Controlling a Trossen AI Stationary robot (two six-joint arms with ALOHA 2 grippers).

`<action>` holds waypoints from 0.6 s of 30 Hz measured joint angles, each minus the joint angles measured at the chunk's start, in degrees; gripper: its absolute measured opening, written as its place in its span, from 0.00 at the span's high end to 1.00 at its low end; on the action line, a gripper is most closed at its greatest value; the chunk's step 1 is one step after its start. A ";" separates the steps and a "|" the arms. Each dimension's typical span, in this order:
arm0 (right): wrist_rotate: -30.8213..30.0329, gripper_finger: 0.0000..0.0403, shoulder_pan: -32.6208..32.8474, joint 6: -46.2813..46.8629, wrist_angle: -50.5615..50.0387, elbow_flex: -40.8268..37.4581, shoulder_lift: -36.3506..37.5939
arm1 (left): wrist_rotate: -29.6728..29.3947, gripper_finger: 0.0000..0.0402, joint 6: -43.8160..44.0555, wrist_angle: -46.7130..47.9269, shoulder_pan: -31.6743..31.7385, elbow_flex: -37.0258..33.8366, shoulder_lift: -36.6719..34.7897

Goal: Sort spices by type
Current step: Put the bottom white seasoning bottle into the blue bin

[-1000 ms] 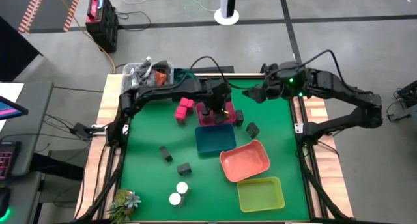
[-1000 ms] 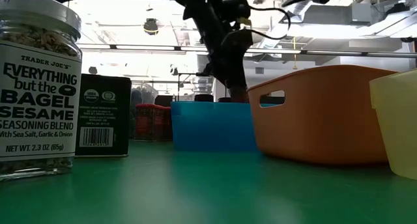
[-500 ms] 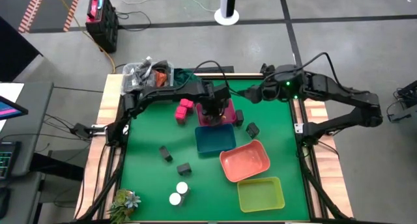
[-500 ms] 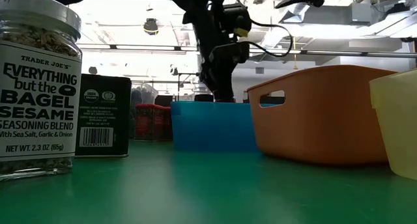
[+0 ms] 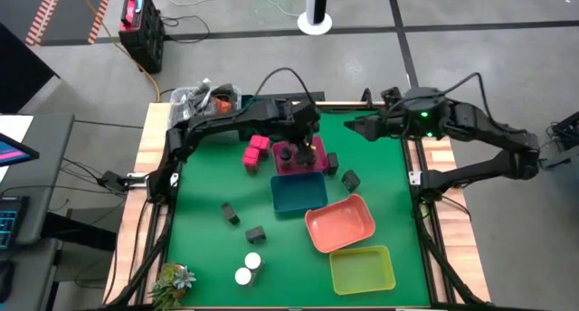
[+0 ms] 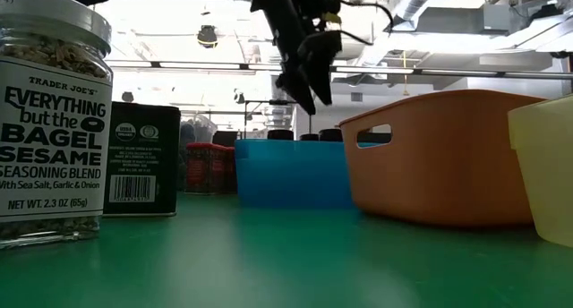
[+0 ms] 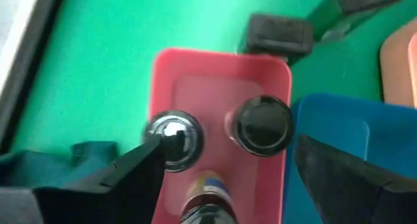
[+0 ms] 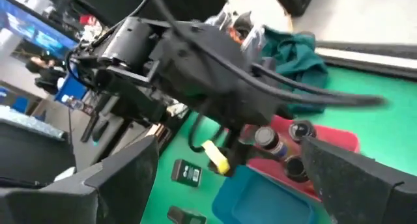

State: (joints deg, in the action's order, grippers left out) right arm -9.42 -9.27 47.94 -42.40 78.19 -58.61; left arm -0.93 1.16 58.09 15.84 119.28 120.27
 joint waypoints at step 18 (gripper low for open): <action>-16.64 0.02 14.15 -1.85 -11.57 0.00 -1.15 | 0.66 0.34 12.95 -0.38 2.01 -19.32 -21.47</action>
State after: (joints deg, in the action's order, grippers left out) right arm -26.06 4.89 46.09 -53.97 78.19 -59.77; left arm -0.27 14.11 57.71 17.85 99.96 98.81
